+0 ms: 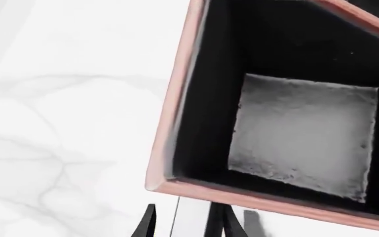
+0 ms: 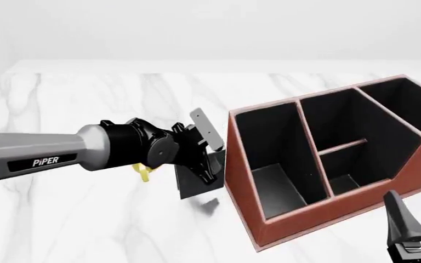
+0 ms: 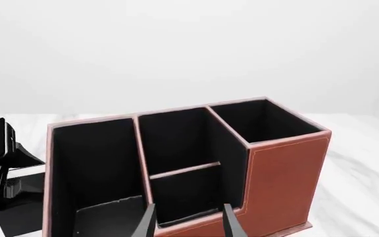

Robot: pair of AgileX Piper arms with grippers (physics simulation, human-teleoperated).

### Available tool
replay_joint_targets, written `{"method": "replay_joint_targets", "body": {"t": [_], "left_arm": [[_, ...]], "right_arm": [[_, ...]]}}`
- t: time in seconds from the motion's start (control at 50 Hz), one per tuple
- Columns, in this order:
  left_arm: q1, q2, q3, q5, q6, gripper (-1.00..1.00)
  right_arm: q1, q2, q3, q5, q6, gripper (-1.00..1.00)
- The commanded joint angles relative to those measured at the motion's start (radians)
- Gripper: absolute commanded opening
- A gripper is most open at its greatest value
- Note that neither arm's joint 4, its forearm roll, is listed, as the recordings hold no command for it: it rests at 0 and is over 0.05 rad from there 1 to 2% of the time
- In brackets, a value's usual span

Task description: Pick up the book and place it in the back compartment of the caddy.

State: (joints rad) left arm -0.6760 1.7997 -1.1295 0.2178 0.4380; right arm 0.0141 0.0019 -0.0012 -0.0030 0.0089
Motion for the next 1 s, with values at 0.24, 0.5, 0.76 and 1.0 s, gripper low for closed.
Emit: {"method": "replay_joint_targets", "body": {"t": [0.24, 0.5, 0.76, 1.0], "left_arm": [[-0.025, 0.004, 0.046, -0.038, -0.094, -1.00], [-0.092, -0.185, 0.147, 0.066, -0.172, -1.00], [-0.124, -0.354, -0.076, 0.371, -0.156, -1.00], [-0.086, -0.276, -0.739, 0.806, 0.011, -1.00]], "right_arm": [[-0.002, 0.000, 0.000, 0.000, 0.003, 1.00], [-0.005, 0.000, 0.000, 0.000, 0.003, 1.00], [-0.006, -0.001, -0.001, -0.004, 0.001, 1.00], [-0.006, -0.001, -0.001, -0.004, 0.003, 1.00]]}}
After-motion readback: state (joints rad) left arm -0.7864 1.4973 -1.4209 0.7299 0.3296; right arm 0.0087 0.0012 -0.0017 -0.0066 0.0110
